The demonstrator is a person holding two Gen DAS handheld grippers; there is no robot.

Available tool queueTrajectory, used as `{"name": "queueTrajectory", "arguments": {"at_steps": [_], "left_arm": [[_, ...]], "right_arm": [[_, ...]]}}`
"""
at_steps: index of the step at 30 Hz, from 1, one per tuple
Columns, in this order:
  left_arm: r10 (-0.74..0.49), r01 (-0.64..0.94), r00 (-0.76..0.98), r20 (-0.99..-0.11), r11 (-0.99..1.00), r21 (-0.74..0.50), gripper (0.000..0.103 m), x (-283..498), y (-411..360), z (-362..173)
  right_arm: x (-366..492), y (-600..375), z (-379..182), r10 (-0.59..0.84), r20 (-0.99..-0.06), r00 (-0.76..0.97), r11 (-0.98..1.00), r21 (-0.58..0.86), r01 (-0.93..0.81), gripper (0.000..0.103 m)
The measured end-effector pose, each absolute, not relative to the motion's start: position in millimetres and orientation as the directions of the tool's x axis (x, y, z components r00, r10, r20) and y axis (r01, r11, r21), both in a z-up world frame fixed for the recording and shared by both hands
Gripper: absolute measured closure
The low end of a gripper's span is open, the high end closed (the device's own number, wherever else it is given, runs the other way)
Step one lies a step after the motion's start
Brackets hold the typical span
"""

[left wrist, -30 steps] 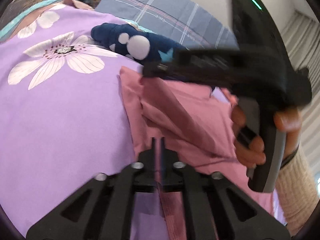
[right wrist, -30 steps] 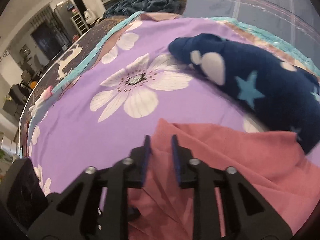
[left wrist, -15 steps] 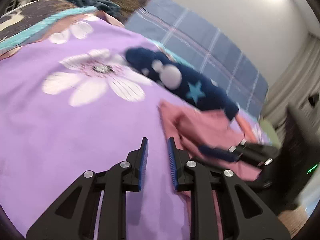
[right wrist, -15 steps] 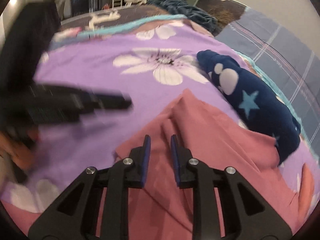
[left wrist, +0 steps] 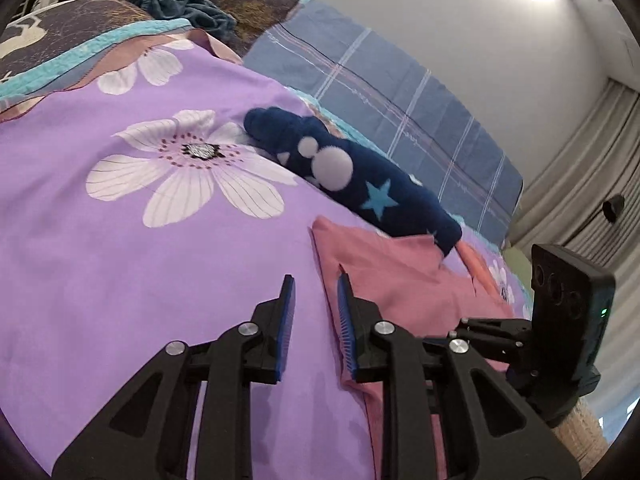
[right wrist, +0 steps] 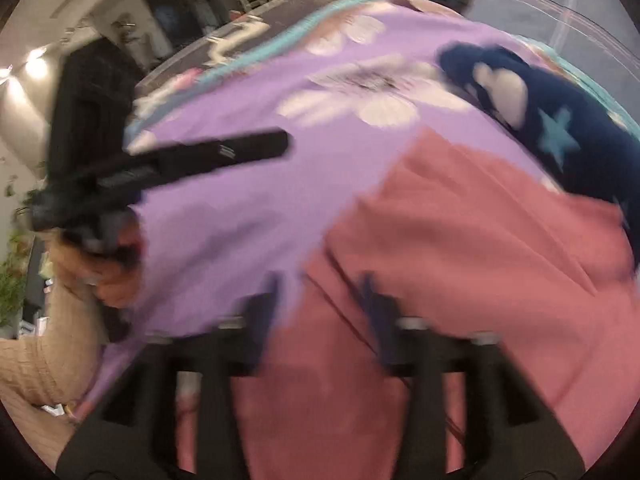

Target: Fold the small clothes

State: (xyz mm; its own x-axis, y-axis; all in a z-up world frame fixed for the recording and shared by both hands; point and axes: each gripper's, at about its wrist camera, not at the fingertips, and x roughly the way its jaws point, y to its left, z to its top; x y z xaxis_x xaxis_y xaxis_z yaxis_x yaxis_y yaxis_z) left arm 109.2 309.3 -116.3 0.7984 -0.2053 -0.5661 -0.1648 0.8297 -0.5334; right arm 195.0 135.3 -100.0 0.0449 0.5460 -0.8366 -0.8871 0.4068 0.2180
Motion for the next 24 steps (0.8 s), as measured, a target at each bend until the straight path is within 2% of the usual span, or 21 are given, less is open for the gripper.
{"name": "queueTrajectory", "arguments": {"at_steps": [3,4,5,7,10,11,13,14,15,16,19,21,22,23,24], "left_arm": [[-0.233,-0.134,0.788,-0.57,0.838,-0.529,0.079,111.5,301.0,-117.8],[-0.25,-0.112,0.783,-0.569,0.843,-0.526,0.079,113.7,294.3,-118.6],[-0.262,-0.096,0.777,-0.572,0.849,-0.519,0.079,115.2,288.3,-119.4],[-0.269,-0.065,0.758,-0.595,0.876,-0.479,0.079,120.2,270.7,-122.1],[-0.267,-0.039,0.718,-0.643,0.907,-0.42,0.079,128.4,248.1,-132.8],[-0.264,-0.04,0.706,-0.657,0.911,-0.41,0.079,130.6,244.0,-137.4],[-0.239,-0.049,0.688,-0.685,0.926,-0.374,0.083,134.1,238.8,-143.5],[-0.217,-0.067,0.684,-0.696,0.932,-0.356,0.094,134.1,240.0,-143.6],[-0.191,-0.083,0.675,-0.713,0.94,-0.331,0.098,134.4,241.6,-143.6],[-0.182,-0.086,0.669,-0.721,0.944,-0.318,0.098,134.8,242.6,-144.1],[-0.148,-0.088,0.659,-0.738,0.959,-0.271,0.097,134.8,238.3,-144.3],[-0.124,-0.082,0.66,-0.741,0.969,-0.234,0.097,134.0,234.0,-142.3],[-0.121,-0.078,0.663,-0.739,0.97,-0.229,0.096,133.1,233.9,-140.5],[-0.121,-0.077,0.666,-0.736,0.97,-0.229,0.096,131.8,235.2,-138.7],[-0.114,-0.079,0.673,-0.731,0.971,-0.224,0.096,129.8,236.7,-135.4]], "right_arm": [[202.8,121.2,-100.2,0.578,-0.814,0.06,0.432,0.243,-0.868,0.06],[211.0,115.7,-97.6,0.597,-0.798,0.079,0.463,0.263,-0.847,0.066],[217.4,112.8,-95.2,0.603,-0.792,0.096,0.486,0.269,-0.831,0.077],[234.5,112.1,-89.1,0.595,-0.788,0.161,0.553,0.255,-0.793,0.087],[253.6,123.2,-84.7,0.578,-0.783,0.23,0.607,0.223,-0.763,0.088],[256.2,129.8,-85.8,0.57,-0.787,0.234,0.604,0.209,-0.769,0.084],[259.8,149.5,-97.3,0.545,-0.82,0.177,0.564,0.202,-0.801,0.067],[260.4,154.2,-101.9,0.532,-0.828,0.178,0.557,0.183,-0.81,0.082],[257.1,161.3,-107.3,0.504,-0.837,0.215,0.557,0.124,-0.821,0.097],[255.2,169.9,-113.4,0.462,-0.843,0.275,0.563,0.039,-0.825,0.101],[262.9,165.8,-112.0,0.497,-0.809,0.313,0.647,0.106,-0.755,0.102],[261.6,153.8,-104.2,0.508,-0.789,0.346,0.682,0.123,-0.721,0.09],[258.3,138.9,-95.6,0.518,-0.782,0.347,0.689,0.141,-0.711,0.074],[254.2,121.9,-87.1,0.528,-0.77,0.358,0.694,0.149,-0.704,0.068],[251.3,108.7,-79.4,0.529,-0.76,0.378,0.702,0.142,-0.698,0.068]]}}
